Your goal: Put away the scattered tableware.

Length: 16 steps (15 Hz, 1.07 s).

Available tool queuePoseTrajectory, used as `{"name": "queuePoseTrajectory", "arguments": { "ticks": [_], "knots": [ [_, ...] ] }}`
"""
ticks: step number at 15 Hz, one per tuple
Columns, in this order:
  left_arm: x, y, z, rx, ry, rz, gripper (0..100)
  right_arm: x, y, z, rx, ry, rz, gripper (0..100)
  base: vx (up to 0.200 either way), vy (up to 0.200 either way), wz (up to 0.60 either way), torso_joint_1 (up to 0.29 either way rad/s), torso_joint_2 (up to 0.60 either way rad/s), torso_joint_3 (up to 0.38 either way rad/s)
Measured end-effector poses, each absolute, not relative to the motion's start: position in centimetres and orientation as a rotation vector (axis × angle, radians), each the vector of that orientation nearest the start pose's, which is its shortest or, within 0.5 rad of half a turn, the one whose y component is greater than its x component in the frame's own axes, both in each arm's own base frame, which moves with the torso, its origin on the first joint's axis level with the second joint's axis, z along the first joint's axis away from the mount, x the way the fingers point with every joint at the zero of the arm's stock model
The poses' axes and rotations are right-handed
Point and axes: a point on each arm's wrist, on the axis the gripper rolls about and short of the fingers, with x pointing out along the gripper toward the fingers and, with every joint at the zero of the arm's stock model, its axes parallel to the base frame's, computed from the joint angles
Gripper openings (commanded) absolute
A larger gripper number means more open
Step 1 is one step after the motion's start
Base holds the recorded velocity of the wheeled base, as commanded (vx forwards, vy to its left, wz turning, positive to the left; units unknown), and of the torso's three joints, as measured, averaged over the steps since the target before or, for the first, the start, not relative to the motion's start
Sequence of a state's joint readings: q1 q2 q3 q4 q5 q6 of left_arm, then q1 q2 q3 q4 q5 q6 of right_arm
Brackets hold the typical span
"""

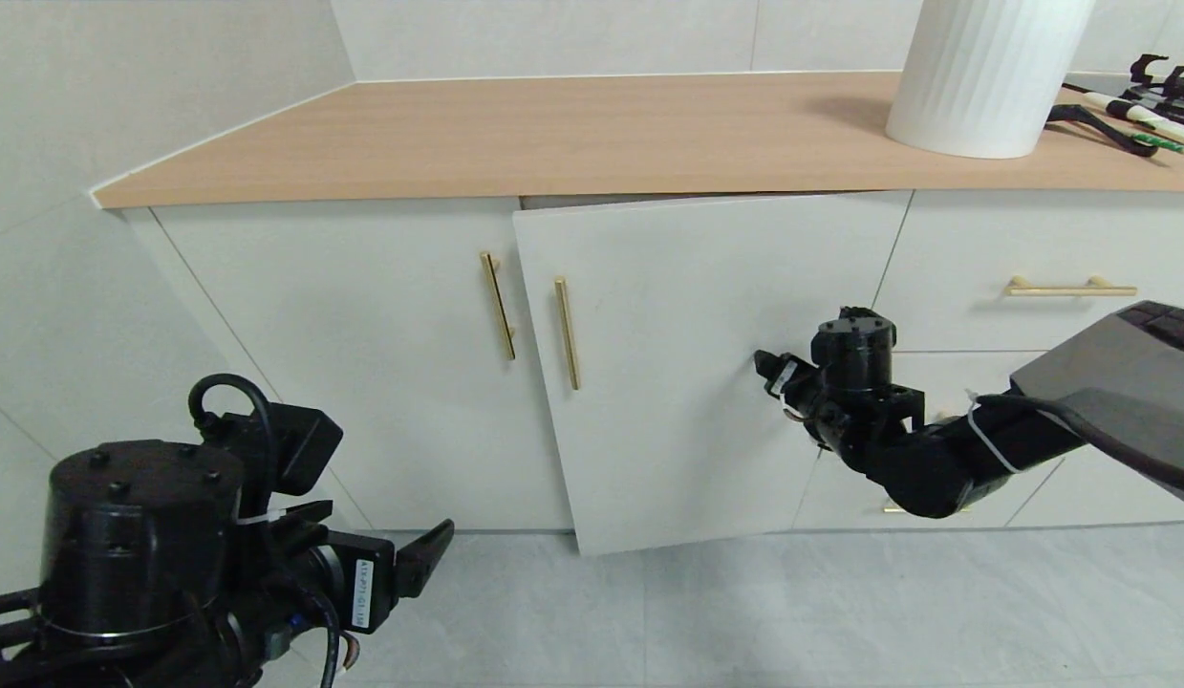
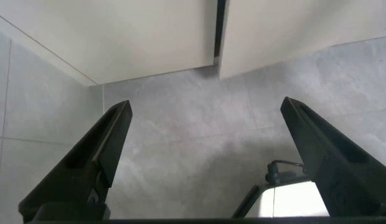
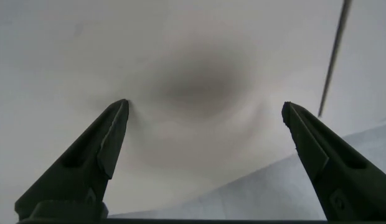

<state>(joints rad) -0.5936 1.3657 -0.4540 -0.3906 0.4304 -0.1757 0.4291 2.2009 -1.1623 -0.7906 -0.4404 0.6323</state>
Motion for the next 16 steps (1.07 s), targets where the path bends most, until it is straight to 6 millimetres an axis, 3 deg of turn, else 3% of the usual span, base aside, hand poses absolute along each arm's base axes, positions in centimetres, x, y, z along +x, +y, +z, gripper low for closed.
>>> {"name": "queuePoseTrajectory", "arguments": {
  "ticks": [3, 9, 11, 13, 16],
  "knots": [
    [16.5, -10.0, 15.1, 0.084, 0.467, -0.118, 100, 40.8, 16.3, 10.4, 0.523, 0.165, -0.172, 100, 0.0, 0.0, 0.0, 0.0, 0.0, 0.0],
    [16.5, -10.0, 15.1, 0.085, 0.469, -0.118, 100, 42.0, 15.3, 10.6, 0.53, 0.128, -0.229, 100, 0.0, 0.0, 0.0, 0.0, 0.0, 0.0],
    [16.6, -10.0, 15.1, 0.083, 0.466, -0.117, 100, 40.9, 15.4, 11.1, 0.541, 0.138, -0.183, 100, 0.0, 0.0, 0.0, 0.0, 0.0, 0.0],
    [16.6, -10.0, 15.3, 0.07, 0.451, -0.118, 100, 38.7, 15.9, 12.4, 0.545, 0.18, -0.072, 100, 0.0, 0.0, 0.0, 0.0, 0.0, 0.0],
    [16.2, -9.7, 16.5, 0.026, 0.379, -0.118, 100, 34.7, 14.9, 16.7, 0.53, 0.145, 0.013, 100, 0.0, 0.0, 0.0, 0.0, 0.0, 0.0]
  ]
}}
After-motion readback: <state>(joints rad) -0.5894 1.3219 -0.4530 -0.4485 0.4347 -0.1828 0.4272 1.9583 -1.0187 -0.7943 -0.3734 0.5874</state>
